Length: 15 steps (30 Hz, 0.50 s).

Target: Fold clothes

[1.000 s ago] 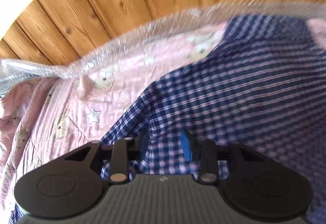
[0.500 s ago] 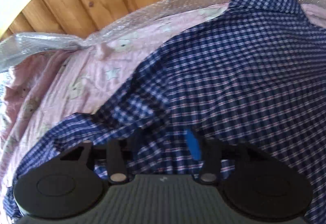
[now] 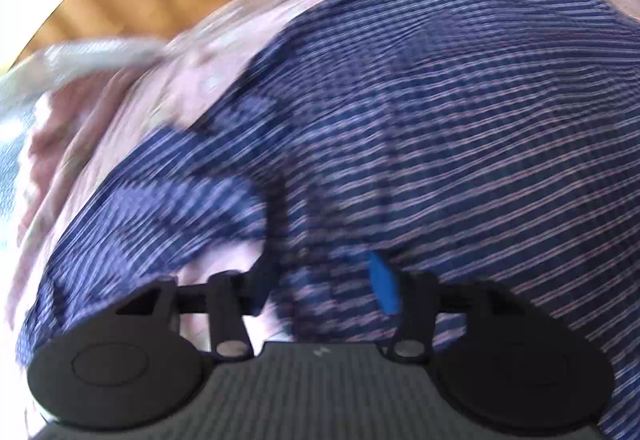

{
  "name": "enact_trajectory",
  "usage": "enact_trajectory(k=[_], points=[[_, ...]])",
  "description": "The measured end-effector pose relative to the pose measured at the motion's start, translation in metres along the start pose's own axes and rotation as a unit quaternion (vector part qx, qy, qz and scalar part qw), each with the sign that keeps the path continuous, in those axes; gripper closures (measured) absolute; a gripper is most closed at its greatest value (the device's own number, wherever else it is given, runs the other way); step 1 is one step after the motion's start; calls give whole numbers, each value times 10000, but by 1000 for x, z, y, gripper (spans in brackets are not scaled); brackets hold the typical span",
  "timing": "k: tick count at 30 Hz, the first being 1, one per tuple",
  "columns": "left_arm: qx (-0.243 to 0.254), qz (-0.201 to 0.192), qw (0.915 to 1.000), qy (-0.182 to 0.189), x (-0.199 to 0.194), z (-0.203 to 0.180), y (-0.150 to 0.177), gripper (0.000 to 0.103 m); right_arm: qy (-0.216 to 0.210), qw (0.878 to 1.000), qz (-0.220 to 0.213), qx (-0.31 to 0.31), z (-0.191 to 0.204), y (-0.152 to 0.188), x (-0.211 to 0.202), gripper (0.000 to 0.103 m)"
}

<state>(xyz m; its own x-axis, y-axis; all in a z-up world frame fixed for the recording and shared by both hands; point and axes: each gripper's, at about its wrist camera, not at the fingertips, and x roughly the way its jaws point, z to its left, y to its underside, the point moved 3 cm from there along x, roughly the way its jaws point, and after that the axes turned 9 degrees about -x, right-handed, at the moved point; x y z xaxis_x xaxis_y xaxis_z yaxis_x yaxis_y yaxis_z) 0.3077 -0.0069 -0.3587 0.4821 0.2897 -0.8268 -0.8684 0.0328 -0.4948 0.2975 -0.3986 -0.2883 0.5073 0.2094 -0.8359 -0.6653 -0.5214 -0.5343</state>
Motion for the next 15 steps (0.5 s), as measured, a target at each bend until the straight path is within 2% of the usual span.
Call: enact_trajectory(k=[1, 2, 3, 4, 5, 7, 9, 11, 13, 14, 15], points=[[-177, 112, 9998, -70, -2, 12, 2, 56, 29, 9996, 11, 263, -10, 11, -3, 67], [-304, 103, 9995, 78, -12, 15, 3, 72, 147, 9987, 122, 470, -20, 18, -7, 63], [-431, 93, 9988, 227, -22, 19, 4, 76, 290, 9972, 257, 646, -28, 24, -11, 61], [-558, 84, 9977, 375, -32, 23, 5, 75, 419, 9965, 285, 665, -28, 23, -17, 62], [-628, 41, 9963, 585, -44, 23, 7, 72, 543, 9960, 288, 647, -25, 19, -23, 69], [-376, 62, 9938, 1044, -64, 1, 25, 63, 168, 9982, 12, 578, -3, 6, -34, 69], [-14, 212, 9910, 1321, -76, -24, 50, 62, -354, 9983, -190, 417, 25, -5, -41, 70], [306, 512, 9936, 957, -65, -31, 85, 63, -826, 9966, -5, -6, 55, 10, -36, 71], [72, 500, 9963, 697, -65, -9, 107, 50, -733, 9968, -12, -326, 65, 41, -34, 70], [-104, 640, 9963, 557, -66, 3, 113, 48, -638, 9976, -4, -266, 61, 54, -40, 70], [-261, 801, 9955, 427, -70, 13, 116, 52, -537, 9984, 9, -155, 54, 66, -47, 70]])
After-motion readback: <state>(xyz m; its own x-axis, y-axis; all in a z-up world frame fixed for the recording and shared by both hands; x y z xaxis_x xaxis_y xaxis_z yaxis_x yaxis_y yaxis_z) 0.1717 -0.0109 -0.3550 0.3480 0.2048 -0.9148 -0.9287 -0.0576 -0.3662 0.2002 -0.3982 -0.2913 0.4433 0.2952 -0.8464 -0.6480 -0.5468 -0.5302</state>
